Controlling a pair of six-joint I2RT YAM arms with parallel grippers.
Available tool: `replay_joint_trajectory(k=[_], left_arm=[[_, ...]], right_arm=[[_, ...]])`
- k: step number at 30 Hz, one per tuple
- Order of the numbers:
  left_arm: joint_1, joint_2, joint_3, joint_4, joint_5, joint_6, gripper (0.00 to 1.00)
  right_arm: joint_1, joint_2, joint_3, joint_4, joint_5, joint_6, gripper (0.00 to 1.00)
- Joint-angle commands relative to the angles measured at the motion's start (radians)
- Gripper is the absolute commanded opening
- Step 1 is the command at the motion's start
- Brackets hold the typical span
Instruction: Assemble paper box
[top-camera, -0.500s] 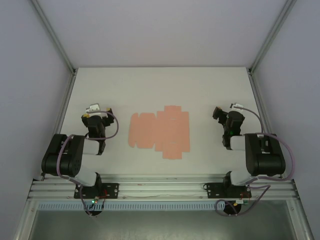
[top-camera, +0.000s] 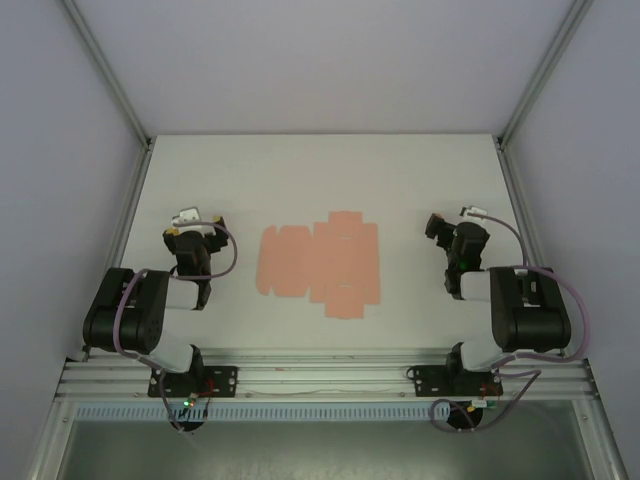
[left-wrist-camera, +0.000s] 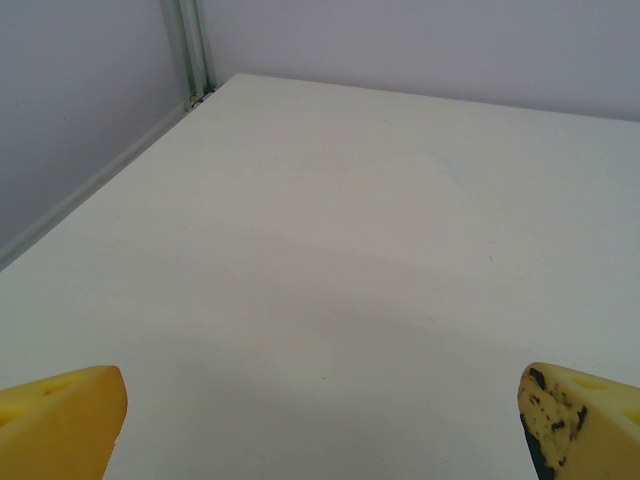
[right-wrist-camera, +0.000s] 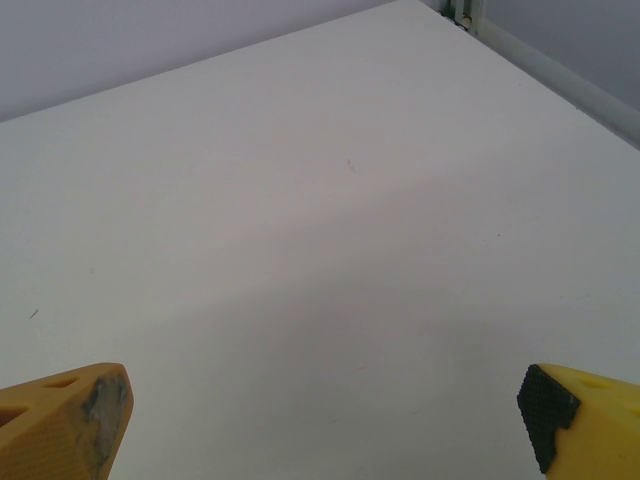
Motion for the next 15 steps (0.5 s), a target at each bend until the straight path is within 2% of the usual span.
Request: replay_joint_trajectory(k=[1, 12, 15], left_arm=[[0.004, -0.006, 0.024, -0.021, 0.052, 0.025, 1.0], [0.007, -0.006, 0.027, -0.023, 0.079, 0.031, 1.0], [0.007, -0.015, 0.025, -0.026, 0.041, 0.016, 1.0]], right_arm=[[0.0, -0.011, 0.013, -0.004, 0.003, 0.009, 1.0], [0.0, -0.011, 0.012, -0.002, 0.004, 0.01, 1.0], [0.0, -0.012, 0.01, -0.001, 0.004, 0.009, 1.0]])
